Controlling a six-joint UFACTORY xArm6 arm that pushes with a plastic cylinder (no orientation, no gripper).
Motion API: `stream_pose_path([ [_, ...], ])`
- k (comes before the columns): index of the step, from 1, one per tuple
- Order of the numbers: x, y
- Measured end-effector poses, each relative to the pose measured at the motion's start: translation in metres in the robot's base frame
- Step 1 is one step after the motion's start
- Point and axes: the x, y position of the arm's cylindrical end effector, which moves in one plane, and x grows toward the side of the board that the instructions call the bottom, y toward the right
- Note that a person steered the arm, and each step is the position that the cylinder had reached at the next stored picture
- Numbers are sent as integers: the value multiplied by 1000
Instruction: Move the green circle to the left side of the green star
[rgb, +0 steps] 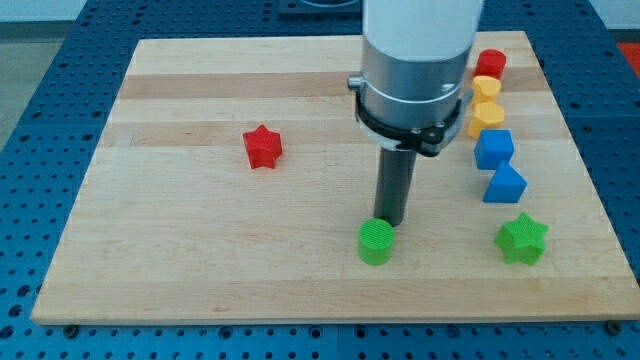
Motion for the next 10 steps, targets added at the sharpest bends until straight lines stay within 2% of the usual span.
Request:
stream_pose_path([
  [1, -10, -4],
  [2, -44, -47],
  [3, -60, -88],
  [5, -9, -104],
  [6, 1, -92],
  [7, 35, -58],
  [10, 44, -10],
])
